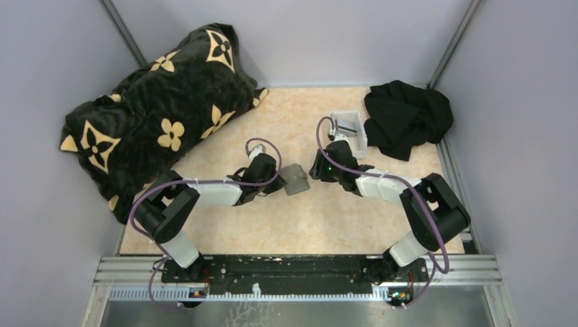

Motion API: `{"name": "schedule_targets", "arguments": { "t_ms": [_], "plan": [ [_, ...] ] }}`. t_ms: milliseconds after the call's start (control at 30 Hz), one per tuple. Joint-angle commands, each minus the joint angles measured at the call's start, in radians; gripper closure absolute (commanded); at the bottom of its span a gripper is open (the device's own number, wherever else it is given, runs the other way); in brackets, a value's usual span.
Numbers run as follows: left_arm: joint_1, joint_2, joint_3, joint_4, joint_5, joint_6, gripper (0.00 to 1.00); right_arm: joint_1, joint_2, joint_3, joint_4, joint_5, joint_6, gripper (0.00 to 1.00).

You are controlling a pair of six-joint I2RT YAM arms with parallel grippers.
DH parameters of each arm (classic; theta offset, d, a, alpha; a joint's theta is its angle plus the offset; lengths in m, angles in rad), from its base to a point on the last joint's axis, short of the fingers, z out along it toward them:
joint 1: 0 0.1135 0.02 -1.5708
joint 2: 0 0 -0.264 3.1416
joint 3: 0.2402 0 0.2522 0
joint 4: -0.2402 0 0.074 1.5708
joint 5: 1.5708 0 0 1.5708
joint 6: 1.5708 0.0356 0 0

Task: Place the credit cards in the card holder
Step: Close the card holder at the center of the board.

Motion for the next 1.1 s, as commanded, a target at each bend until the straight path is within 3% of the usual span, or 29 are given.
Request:
{"name": "schedule_targets", "arguments": {
  "t_ms": [0, 667, 1067],
  "plan": [
    [0.018, 0.107, -0.076, -0.343, -0.048, 0.088, 0.93, -0.033, 0.042, -0.007, 0.167, -0.119, 0.073, 0.57],
    [0.033, 0.131, -0.077, -0.325, -0.014, 0.111, 0.94, -0.103, 0.254, -0.114, 0.523, -0.307, 0.260, 0.57],
    [0.038, 0.141, -0.072, -0.315, 0.000, 0.122, 0.94, -0.104, 0.273, -0.166, 0.633, -0.362, 0.294, 0.57]
  ]
}}
